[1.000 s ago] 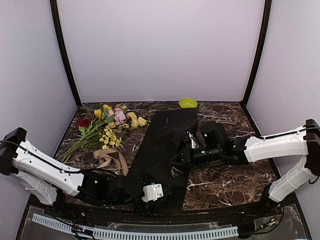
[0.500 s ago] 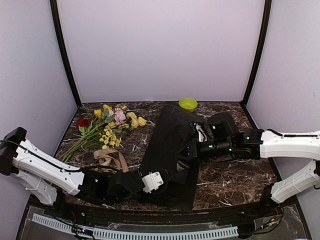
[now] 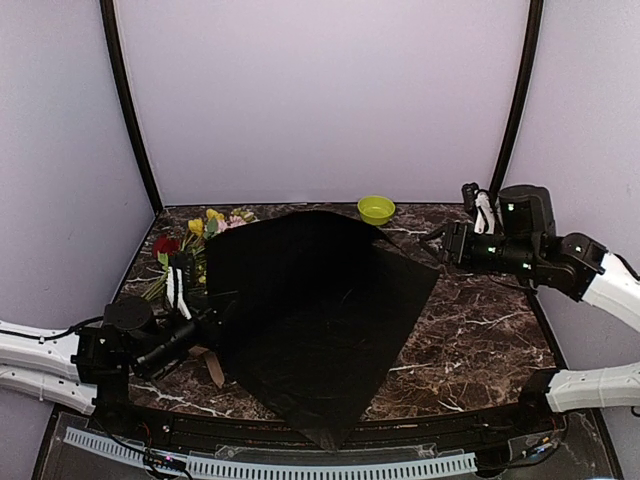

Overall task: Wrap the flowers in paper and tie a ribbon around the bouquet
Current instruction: Unfold the folded wrapping paper at the center of the board, then place the flattened wrapping paper at the center of the board, then pick up the fake flower from the corner of the board.

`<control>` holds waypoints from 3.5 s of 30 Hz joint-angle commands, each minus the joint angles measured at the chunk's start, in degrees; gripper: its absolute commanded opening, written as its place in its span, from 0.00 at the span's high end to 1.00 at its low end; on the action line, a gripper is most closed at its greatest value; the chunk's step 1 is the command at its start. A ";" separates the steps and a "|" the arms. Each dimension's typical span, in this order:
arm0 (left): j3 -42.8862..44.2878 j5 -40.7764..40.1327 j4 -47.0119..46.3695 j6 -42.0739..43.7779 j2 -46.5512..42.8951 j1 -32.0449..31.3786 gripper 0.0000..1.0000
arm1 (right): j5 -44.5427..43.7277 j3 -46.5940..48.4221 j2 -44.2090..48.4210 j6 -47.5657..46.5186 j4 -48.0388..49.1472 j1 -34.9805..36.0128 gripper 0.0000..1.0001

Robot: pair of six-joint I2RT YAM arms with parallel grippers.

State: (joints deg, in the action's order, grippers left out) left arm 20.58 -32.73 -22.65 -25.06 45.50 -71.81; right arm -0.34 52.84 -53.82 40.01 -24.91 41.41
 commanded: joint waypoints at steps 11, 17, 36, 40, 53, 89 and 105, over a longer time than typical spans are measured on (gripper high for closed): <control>-4.02 -4.01 31.70 -38.22 -10.34 8.78 1.00 | -0.37 6.59 -35.92 -15.44 1.99 -3.61 0.44; -4.55 -2.24 32.45 -39.69 -11.01 11.43 1.00 | -1.63 16.06 -50.60 -18.93 0.51 -3.64 0.49; -9.65 6.69 24.41 -38.87 -13.01 12.92 1.00 | -14.48 -5.83 -47.14 -17.36 -2.32 -8.01 0.47; -7.92 9.66 20.73 -36.78 -3.05 13.08 1.00 | -11.01 -10.47 -41.86 -16.66 -0.33 -13.45 0.46; 2.68 14.89 8.00 -26.32 24.72 15.09 1.00 | -7.01 -8.83 -29.34 -18.67 -5.64 -26.11 0.45; 43.47 42.14 51.81 6.68 38.85 76.97 0.43 | 16.79 -9.58 -15.52 -20.85 -6.47 -19.00 0.48; 36.86 40.75 52.36 13.43 48.22 82.80 0.26 | 19.86 -12.76 -18.67 -24.79 -4.09 -18.99 0.47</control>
State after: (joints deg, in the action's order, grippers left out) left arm 60.47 7.60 29.30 -13.43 92.99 11.07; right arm 18.26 40.80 -71.77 16.71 -30.39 22.11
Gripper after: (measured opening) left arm 0.740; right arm 0.531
